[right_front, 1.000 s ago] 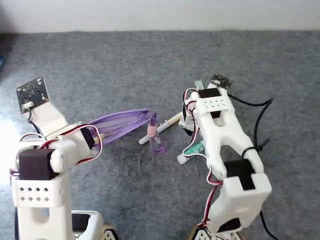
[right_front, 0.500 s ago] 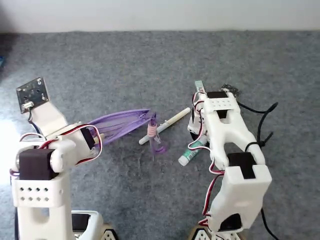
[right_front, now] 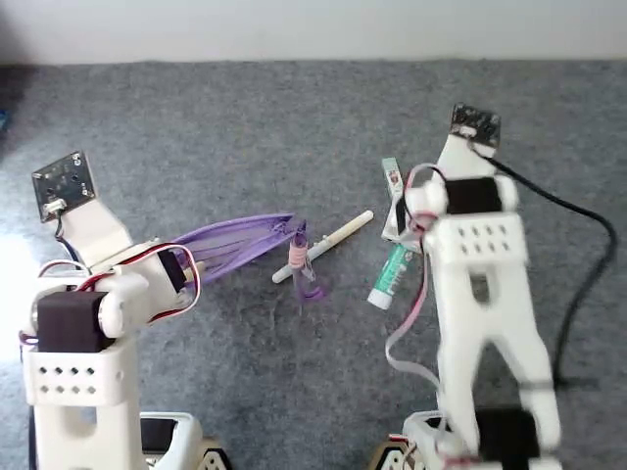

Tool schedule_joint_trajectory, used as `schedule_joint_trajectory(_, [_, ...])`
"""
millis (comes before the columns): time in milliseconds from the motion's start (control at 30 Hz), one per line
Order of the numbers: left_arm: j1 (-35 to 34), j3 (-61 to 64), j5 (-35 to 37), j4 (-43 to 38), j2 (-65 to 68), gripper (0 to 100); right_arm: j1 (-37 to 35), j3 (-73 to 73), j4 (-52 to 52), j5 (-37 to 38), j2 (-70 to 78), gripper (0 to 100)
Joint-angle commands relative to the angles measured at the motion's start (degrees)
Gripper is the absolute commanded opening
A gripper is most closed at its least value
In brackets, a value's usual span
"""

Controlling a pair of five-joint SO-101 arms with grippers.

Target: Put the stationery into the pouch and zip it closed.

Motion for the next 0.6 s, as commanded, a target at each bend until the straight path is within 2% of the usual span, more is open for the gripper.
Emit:
schedule_joint_trajectory(0, [-0.35,0.13,0.70,-1.41,-0.26,1,-3.91,-1.49,0.66,5.71,-15.78,0.8])
schedule_joint_trajectory(200, [-0.35,0.04,0.70,-1.41,-0.26,1,-20.70,-1.23,-6.55,7.91,-33.54,0.8])
schedule_joint_trajectory(433, [-0.35,0.04,0.70,-1.41,-0.53,1,-34.77,-1.14,-24.31,8.18,-35.82,0.8])
schedule_joint_trajectory(567, [-0.35,0.04,0.70,-1.41,-0.53,1,-42.59,0.53,-32.13,17.14,-35.12,0.8])
